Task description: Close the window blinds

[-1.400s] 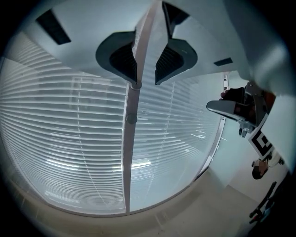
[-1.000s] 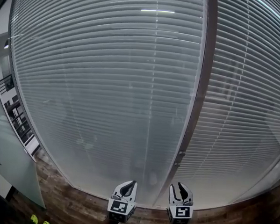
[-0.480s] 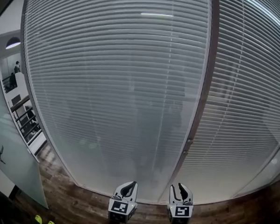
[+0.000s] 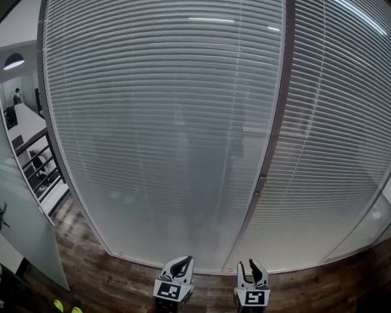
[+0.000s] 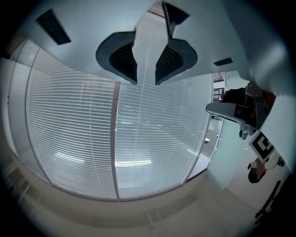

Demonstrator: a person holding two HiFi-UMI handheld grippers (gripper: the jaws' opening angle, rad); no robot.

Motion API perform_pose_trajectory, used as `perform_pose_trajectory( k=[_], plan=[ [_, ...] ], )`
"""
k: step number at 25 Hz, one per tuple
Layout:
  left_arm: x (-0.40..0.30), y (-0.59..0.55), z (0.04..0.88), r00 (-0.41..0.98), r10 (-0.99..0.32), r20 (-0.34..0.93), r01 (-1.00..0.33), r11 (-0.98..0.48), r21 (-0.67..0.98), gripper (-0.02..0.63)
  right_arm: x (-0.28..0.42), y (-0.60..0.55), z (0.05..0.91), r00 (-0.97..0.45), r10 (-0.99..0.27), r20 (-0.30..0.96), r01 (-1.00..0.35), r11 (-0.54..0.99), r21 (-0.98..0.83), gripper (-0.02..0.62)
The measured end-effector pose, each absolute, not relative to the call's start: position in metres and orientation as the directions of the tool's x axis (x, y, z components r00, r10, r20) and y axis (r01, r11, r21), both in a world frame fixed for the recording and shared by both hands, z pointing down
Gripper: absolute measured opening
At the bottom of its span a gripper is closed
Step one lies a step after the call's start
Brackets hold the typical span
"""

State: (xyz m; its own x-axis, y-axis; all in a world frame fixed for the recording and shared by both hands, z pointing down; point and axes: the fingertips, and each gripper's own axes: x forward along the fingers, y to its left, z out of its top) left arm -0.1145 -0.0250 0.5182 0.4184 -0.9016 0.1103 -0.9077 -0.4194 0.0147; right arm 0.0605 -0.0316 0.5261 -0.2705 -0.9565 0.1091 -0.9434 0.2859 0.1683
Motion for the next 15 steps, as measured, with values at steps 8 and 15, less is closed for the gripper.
perform_pose_trajectory(
  k=[8,15],
  plan=[
    [-0.101,0.011,0.517,0.408,-0.908,0.093,-0.912,-0.41,-0.005,0.0,0.066,0.007,0.524,-0.295,-0.951,0.091,-0.936,0.307,0.171,0.127],
    [-0.071,0.039,0.511,0.37,-0.926,0.075,-0.929,-0.37,0.016,0.0,0.094,0.036,0.518,-0.331,-0.94,0.084,-0.922,0.341,0.182,0.127]
  ],
)
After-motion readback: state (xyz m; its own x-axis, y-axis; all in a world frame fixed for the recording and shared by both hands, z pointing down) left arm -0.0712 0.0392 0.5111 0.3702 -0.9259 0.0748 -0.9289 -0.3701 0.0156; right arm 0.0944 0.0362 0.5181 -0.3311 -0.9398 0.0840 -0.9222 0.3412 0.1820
